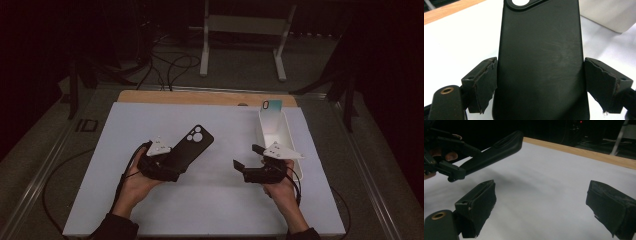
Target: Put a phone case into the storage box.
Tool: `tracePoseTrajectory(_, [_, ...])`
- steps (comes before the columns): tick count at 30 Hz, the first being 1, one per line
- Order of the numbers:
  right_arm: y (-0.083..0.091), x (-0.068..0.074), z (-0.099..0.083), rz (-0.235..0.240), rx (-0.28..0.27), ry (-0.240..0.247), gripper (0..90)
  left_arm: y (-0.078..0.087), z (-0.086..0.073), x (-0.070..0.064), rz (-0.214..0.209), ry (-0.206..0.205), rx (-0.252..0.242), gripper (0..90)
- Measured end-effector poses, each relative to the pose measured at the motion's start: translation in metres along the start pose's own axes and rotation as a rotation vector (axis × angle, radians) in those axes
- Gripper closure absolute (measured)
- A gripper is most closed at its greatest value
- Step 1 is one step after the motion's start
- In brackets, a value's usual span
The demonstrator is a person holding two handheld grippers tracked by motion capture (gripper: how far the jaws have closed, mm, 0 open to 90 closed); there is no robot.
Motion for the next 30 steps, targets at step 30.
tracePoseTrajectory(30, [-0.056,0.04,0.029,0.131,0.091,-0.091,13.9,-0.002,0.013,-0.021,-0.009,-0.055,-0.04,15.3])
Point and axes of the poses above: each handheld gripper's, and its own axes: y roughly backward along the jaws, z roughly out of its top, x roughly to its left, the point moved 5 cm from there along -y, roughly forward along the jaws, and after that the axes turned 4 degrees about -y, right-handed, at the moved point
